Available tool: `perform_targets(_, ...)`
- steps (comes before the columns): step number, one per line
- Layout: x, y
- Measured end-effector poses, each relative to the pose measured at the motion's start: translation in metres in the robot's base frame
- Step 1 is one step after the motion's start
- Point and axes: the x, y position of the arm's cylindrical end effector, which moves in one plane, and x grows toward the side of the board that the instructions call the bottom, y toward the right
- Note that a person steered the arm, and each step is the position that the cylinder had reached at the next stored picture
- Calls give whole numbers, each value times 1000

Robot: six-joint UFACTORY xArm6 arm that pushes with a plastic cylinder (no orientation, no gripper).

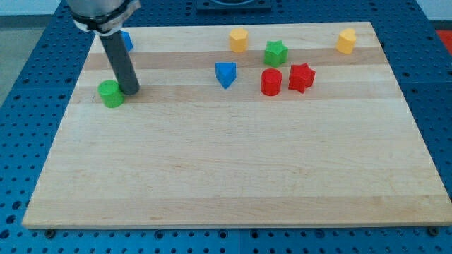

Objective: Move the red star to the center right side of the board

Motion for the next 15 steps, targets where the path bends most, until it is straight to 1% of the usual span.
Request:
perform_targets(2,2,-10)
perform_targets(3,2,2)
perform_targets(4,2,38)
perform_targets(6,24,125)
perform_targets(8,13,203)
perform_targets(11,-31,229)
perform_targets(12,-34,259)
perform_targets(14,-34,337)
perform_targets(15,-31,364)
